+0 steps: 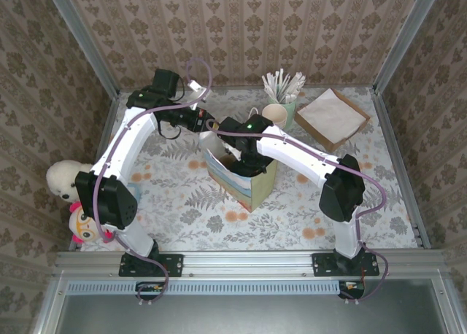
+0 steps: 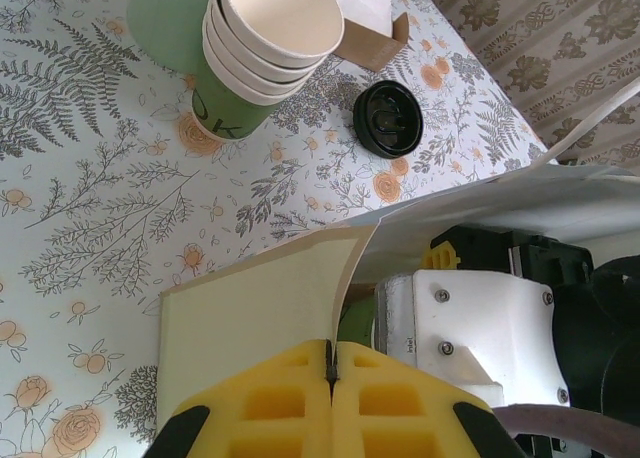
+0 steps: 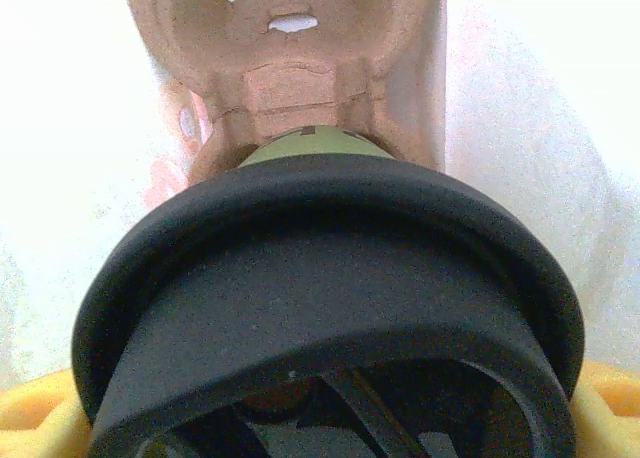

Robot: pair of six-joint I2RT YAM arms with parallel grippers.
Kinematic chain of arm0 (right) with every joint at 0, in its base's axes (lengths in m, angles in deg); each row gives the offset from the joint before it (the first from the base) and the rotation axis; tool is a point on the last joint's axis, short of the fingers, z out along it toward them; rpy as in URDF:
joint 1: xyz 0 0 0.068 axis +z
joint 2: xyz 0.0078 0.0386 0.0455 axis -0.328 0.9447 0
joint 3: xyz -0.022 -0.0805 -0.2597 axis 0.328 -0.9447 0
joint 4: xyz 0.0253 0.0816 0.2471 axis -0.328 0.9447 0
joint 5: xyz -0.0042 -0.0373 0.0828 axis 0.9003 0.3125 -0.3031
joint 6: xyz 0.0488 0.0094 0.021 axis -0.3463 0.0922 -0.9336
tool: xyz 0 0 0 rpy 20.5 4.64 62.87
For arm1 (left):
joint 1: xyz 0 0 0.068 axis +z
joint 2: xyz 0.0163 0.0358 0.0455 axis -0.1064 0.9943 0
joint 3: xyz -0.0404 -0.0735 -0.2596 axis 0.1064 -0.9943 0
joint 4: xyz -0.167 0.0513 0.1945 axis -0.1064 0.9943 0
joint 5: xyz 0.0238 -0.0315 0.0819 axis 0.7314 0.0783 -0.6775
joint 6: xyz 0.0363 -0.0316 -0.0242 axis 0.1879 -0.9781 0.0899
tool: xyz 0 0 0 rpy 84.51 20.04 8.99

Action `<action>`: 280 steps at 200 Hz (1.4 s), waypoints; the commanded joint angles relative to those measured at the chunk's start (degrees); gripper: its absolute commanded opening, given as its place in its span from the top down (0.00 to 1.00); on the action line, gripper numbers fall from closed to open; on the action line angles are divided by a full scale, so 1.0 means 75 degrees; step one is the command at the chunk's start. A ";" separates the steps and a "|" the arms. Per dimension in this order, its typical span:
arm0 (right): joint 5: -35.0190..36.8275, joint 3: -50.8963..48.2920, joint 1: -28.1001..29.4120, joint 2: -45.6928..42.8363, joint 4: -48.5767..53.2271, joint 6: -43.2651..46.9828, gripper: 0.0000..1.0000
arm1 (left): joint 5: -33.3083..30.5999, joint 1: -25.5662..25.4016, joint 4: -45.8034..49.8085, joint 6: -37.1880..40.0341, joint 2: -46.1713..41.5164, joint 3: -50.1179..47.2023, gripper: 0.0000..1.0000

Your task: Pack the takeout coffee

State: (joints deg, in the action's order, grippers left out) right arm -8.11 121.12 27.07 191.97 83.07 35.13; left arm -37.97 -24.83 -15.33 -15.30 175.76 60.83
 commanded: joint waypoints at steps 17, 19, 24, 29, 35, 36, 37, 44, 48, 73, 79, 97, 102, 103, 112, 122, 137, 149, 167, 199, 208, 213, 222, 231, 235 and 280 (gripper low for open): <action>0.0077 -0.0234 -0.0035 0.0287 0.0225 0.0016 0.48 | 0.0115 -0.0044 -0.0029 -0.0055 -0.0279 -0.0056 1.00; 0.0077 -0.0243 -0.0034 0.0297 0.0221 0.0017 0.48 | 0.0115 -0.0037 -0.0026 -0.0061 -0.0281 -0.0056 1.00; 0.0077 -0.0238 -0.0035 0.0303 0.0207 0.0003 0.48 | 0.0120 -0.0046 -0.0045 -0.0066 -0.0273 -0.0056 1.00; 0.0071 -0.0257 -0.0034 0.0312 0.0221 -0.0002 0.48 | 0.0116 -0.0036 -0.0042 -0.0067 -0.0279 -0.0056 1.00; 0.0057 -0.0260 -0.0033 0.0312 0.0222 -0.0002 0.48 | 0.0122 -0.0036 -0.0039 -0.0072 -0.0276 -0.0055 1.00; 0.0061 -0.0259 -0.0033 0.0318 0.0231 -0.0002 0.48 | 0.0119 -0.0041 -0.0044 -0.0075 -0.0279 -0.0056 1.00; 0.0063 -0.0258 -0.0033 0.0315 0.0235 -0.0002 0.48 | 0.0117 -0.0038 -0.0046 -0.0071 -0.0275 -0.0050 1.00; 0.0068 -0.0258 -0.0036 0.0325 0.0249 -0.0013 0.48 | 0.0124 -0.0037 -0.0038 -0.0061 -0.0281 -0.0047 1.00; 0.0073 -0.0258 -0.0034 0.0321 0.0257 -0.0014 0.48 | 0.0127 -0.0046 -0.0041 -0.0059 -0.0281 -0.0055 1.00; 0.0086 -0.0240 -0.0035 0.0292 0.0297 -0.0032 0.48 | 0.0128 -0.0045 -0.0080 -0.0079 -0.0261 -0.0056 1.00; 0.0083 -0.0257 -0.0034 0.0278 0.0298 -0.0043 0.48 | 0.0127 -0.0047 -0.0094 -0.0079 -0.0258 -0.0049 1.00; 0.0071 -0.0269 -0.0033 0.0219 0.0259 -0.0067 0.48 | 0.0160 -0.0047 -0.0171 -0.0135 -0.0246 -0.0056 1.00; 0.0055 -0.0275 -0.0036 0.0205 0.0242 -0.0072 0.48 | 0.0160 -0.0047 -0.0200 -0.0147 -0.0244 -0.0052 1.00; 0.0054 -0.0278 -0.0035 0.0206 0.0241 -0.0073 0.48 | 0.0161 -0.0047 -0.0200 -0.0148 -0.0239 -0.0054 1.00; 0.0020 -0.0258 -0.0039 0.0187 0.0215 -0.0061 0.48 | 0.0186 -0.0053 -0.0213 -0.0164 -0.0241 -0.0045 1.00; -0.0009 -0.0235 -0.0029 0.0207 0.0216 -0.0061 0.48 | 0.0186 -0.0059 -0.0213 -0.0149 -0.0254 -0.0019 1.00; -0.0005 -0.0222 -0.0032 0.0203 0.0203 -0.0067 0.48 | 0.0186 -0.0057 -0.0218 -0.0149 -0.0250 0.0012 1.00; -0.0014 -0.0231 -0.0031 0.0214 0.0204 -0.0073 0.48 | 0.0186 -0.0059 -0.0215 -0.0143 -0.0259 0.0021 1.00; -0.0008 -0.0283 -0.0023 0.0228 0.0194 -0.0071 0.48 | 0.0195 -0.0059 -0.0203 -0.0150 -0.0245 0.0004 1.00; -0.0017 -0.0368 -0.0028 0.0230 0.0167 -0.0072 0.48 | 0.0161 -0.0059 -0.0185 -0.0137 -0.0257 -0.0024 1.00; -0.0020 -0.0375 -0.0032 0.0237 0.0175 -0.0075 0.48 | 0.0132 -0.0059 -0.0187 -0.0141 -0.0259 -0.0043 1.00; -0.0017 -0.0373 -0.0029 0.0239 0.0180 -0.0073 0.48 | 0.0104 -0.0056 -0.0191 -0.0146 -0.0258 -0.0041 1.00; -0.0015 -0.0369 -0.0032 0.0225 0.0177 -0.0079 0.48 | 0.0006 -0.0066 -0.0173 -0.0188 -0.0258 -0.0044 1.00; -0.0017 -0.0357 -0.0025 0.0227 0.0180 -0.0074 0.48 | -0.0087 -0.0082 -0.0144 -0.0185 -0.0254 -0.0029 1.00; -0.0017 -0.0348 -0.0025 0.0219 0.0179 -0.0079 0.48 | -0.0127 -0.0091 -0.0123 -0.0173 -0.0258 -0.0027 1.00; -0.0018 -0.0380 -0.0032 0.0181 0.0169 -0.0061 0.48 | -0.0227 -0.0150 -0.0121 -0.0154 -0.0272 -0.0102 1.00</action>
State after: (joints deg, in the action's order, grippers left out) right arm -8.14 120.27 27.07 192.03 82.90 35.10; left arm -39.37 -25.49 -15.85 -15.69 175.76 60.81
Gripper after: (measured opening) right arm 0.803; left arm 0.047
